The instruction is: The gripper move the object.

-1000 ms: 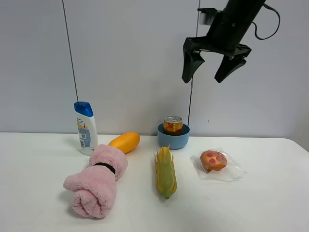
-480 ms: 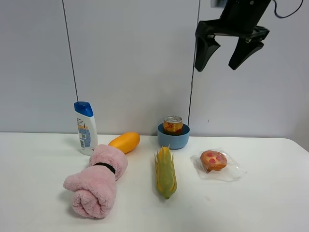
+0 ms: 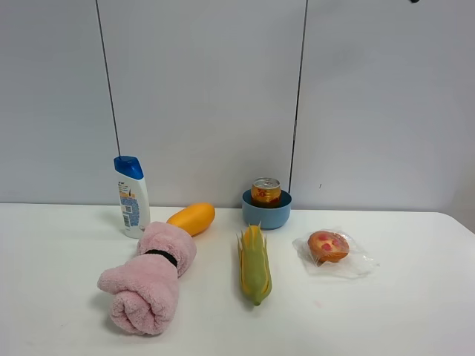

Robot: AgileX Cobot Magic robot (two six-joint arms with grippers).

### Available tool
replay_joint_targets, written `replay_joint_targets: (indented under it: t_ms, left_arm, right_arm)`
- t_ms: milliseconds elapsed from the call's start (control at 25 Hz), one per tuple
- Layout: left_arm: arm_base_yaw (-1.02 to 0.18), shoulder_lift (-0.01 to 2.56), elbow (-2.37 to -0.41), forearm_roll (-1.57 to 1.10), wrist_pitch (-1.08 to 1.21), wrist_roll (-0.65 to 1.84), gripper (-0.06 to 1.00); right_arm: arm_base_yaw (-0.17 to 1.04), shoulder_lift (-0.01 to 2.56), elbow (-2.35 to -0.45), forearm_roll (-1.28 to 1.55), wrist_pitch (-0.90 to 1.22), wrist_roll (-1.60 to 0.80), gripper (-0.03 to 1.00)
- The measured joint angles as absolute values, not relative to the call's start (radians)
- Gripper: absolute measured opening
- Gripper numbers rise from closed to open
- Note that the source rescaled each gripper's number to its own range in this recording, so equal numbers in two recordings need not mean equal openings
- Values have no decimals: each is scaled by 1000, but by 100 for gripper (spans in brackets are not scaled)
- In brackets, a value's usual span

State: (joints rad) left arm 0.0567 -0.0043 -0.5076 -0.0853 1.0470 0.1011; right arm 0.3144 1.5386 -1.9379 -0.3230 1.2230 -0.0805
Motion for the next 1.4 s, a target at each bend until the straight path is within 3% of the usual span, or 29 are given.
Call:
replay_joint_targets:
  t_ms: [200, 440, 880, 1160, 1400]
  left_arm:
    - [57, -4, -508, -85, 1047, 101, 100]
    - [57, -4, -508, -85, 1047, 101, 100]
    - [57, -4, -508, -85, 1047, 101, 100]
    - [57, -4, -508, -85, 1047, 101, 100]
    - [57, -4, -508, -85, 1047, 101, 100]
  right_arm:
    - [194, 1427, -1823, -297, 1205, -72, 92]
    - [68, 1233, -1543, -263, 1133, -72, 92]
    - [44, 766, -1041, -233, 994, 0, 92]
    - [18, 453, -831, -214, 988, 85, 92]
    - [-50, 329, -710, -152, 988, 88, 92]
